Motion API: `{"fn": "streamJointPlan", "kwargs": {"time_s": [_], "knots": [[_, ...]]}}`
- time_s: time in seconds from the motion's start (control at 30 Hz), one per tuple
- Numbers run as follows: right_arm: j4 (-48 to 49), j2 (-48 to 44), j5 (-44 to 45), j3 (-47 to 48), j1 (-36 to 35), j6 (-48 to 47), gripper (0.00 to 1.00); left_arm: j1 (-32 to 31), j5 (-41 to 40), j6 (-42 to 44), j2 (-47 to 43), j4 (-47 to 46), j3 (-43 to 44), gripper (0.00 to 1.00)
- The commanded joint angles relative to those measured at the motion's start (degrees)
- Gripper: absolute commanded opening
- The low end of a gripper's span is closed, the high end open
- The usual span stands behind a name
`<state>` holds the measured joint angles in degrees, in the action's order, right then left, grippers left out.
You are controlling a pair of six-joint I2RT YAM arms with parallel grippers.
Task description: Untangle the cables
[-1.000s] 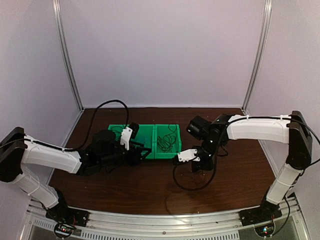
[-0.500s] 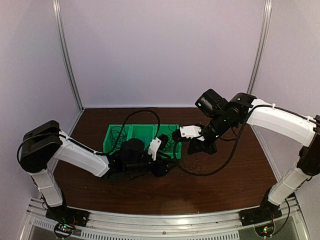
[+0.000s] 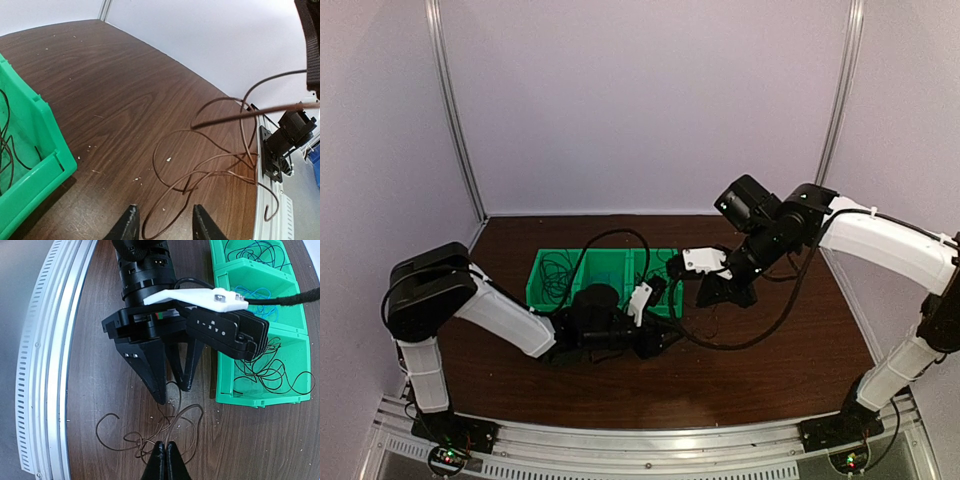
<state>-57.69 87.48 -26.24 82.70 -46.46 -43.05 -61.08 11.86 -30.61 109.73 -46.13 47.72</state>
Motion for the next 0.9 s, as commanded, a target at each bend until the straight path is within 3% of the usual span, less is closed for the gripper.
{"fn": "streamJointPlan", "kwargs": {"time_s": [0.0, 0.1, 0.2, 0.37, 0.43, 0.67, 0.87], "knots": [[-0.5, -2.4, -1.7, 1.8, 0.5, 1.0, 0.00, 0.1, 1.3, -1.4, 1.7, -4.2, 1.9, 0.26], [-0.7, -2.6, -2.1, 2.0, 0.7, 1.1, 0.00, 0.4, -0.6, -2.5, 2.6, -3.0, 3.0, 0.25], [-0.8, -2.9, -2.6, 2.3, 0.8, 1.3, 0.00, 0.6, -2.5, -3.3, 3.6, -1.8, 3.9, 0.35], [-1.1, -3.7, -2.5, 2.9, 1.4, 1.5, 0.00, 0.8, -1.7, -4.1, 4.4, -3.4, 4.1, 0.04], [-1.4, -4.4, -2.6, 4.6, 3.0, 1.7, 0.00, 0.8, -2.7, -4.7, 3.9, -2.1, 3.3, 0.00], [2.2, -9.2, -14.4, 14.5, 21.4, 3.4, 0.00, 1.0, -6.7, -6.5, 0.1, 1.5, -4.7, 0.00], [14.1, -12.8, -16.1, 15.0, 32.0, 12.4, 0.00, 1.0, -9.6, -6.6, -3.3, 5.6, -7.3, 0.00]]}}
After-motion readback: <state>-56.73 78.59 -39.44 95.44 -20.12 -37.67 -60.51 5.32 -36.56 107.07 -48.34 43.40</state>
